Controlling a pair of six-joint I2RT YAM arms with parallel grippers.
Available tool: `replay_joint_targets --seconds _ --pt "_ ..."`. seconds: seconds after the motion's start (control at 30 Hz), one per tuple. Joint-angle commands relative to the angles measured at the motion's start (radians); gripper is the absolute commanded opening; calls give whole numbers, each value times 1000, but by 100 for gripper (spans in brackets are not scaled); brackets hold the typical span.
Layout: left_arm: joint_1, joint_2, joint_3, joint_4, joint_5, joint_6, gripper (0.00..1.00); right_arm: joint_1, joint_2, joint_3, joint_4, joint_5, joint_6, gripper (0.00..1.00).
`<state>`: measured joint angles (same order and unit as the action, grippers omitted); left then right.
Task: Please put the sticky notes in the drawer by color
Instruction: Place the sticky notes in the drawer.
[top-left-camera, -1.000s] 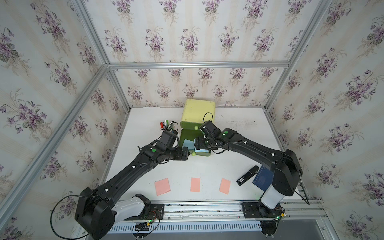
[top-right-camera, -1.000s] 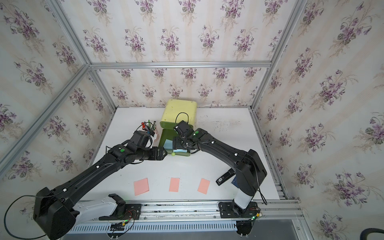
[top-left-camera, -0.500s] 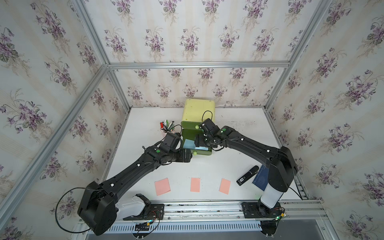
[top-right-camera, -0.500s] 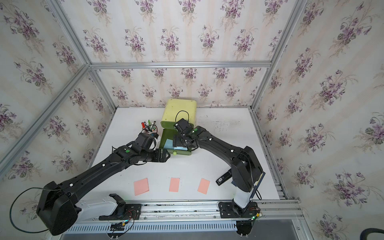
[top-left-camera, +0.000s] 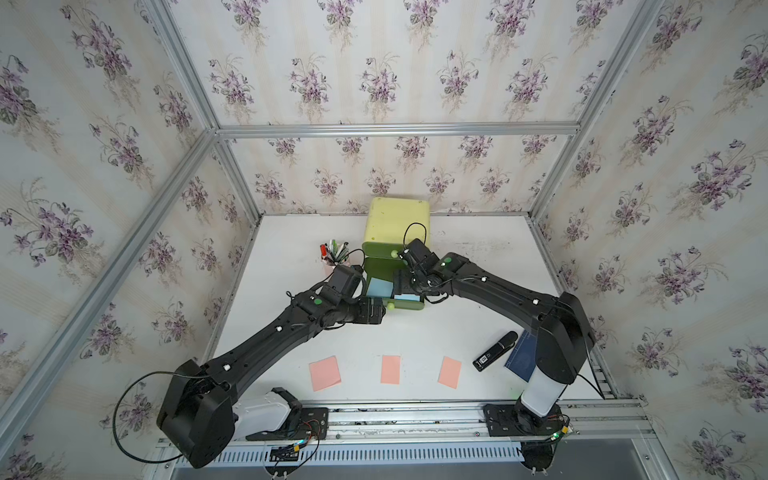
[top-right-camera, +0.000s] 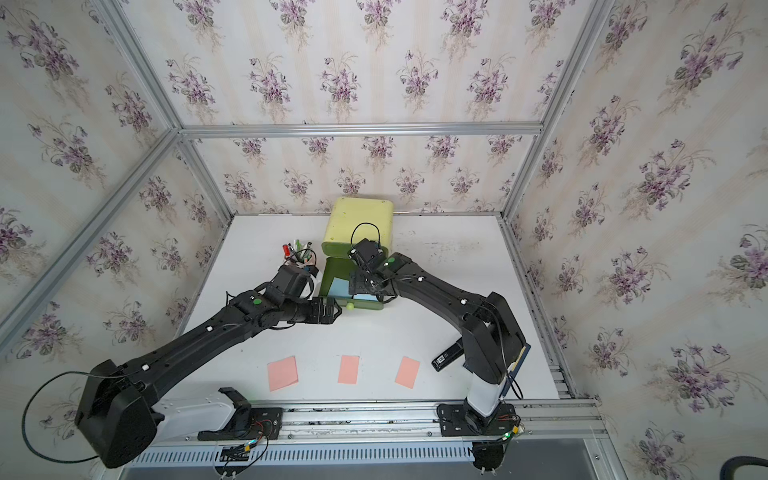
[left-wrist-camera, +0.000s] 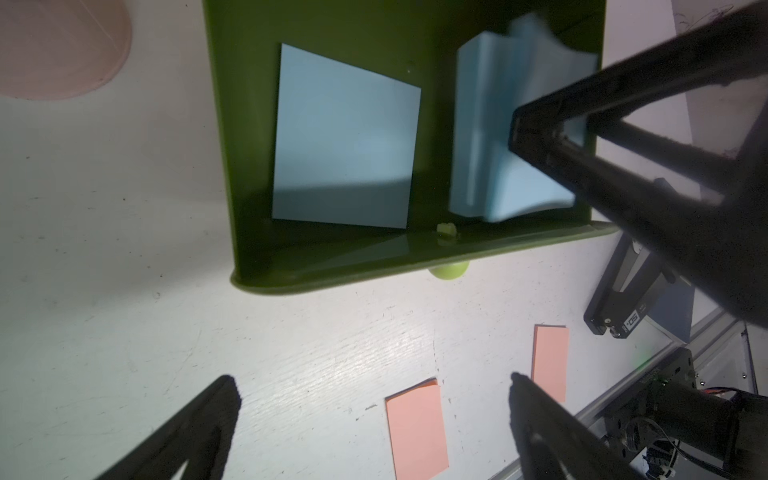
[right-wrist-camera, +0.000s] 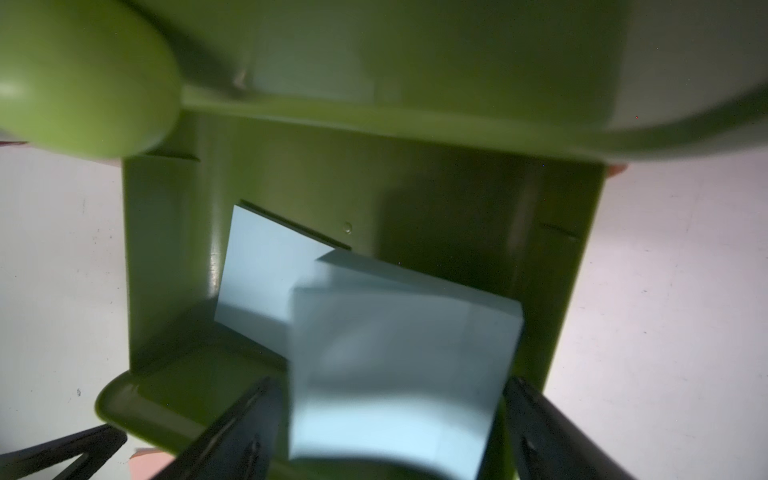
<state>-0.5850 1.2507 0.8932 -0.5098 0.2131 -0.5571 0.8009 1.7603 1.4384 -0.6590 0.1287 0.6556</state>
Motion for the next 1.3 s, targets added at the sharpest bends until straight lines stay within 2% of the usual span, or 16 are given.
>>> replay_joint_targets --seconds 0.0,0.3,0.43,0.5,0.57,0.63,0.7,0.8,0.87,1.0,1.13,1.27 --pt "0 -8 9 3 -11 -2 99 0 1 -3 11 15 -2 90" --pt "-2 -16 16 -9 -10 -6 100 3 -28 -17 33 -4 -10 95" --pt "-3 -34 -7 33 55 -34 99 3 -88 -36 53 -32 -28 94" --pt "-3 -56 -51 111 128 -71 98 -5 -132 -55 87 -114 -80 91" --pt "-3 -82 -79 159 179 -107 98 -45 -167 -60 75 -256 -121 89" --pt "-3 -113 -112 209 197 -145 98 -93 -208 -68 76 -358 -139 86" --pt "-4 -140 -159 280 211 -197 97 -128 -244 -64 81 -401 -151 82" --pt "-13 -158 -260 450 246 -300 97 -167 -265 -26 65 -402 -182 82" --pt "-31 -154 -327 562 238 -364 97 -213 -254 3 56 -415 -199 80" --pt "-73 -132 -394 672 177 -409 97 -328 -206 61 84 -444 -217 76" --pt "-84 -101 -405 719 112 -407 97 -379 -108 182 91 -379 -250 72" --pt "-84 -60 -371 731 90 -394 94 -425 9 279 144 -383 -252 68"
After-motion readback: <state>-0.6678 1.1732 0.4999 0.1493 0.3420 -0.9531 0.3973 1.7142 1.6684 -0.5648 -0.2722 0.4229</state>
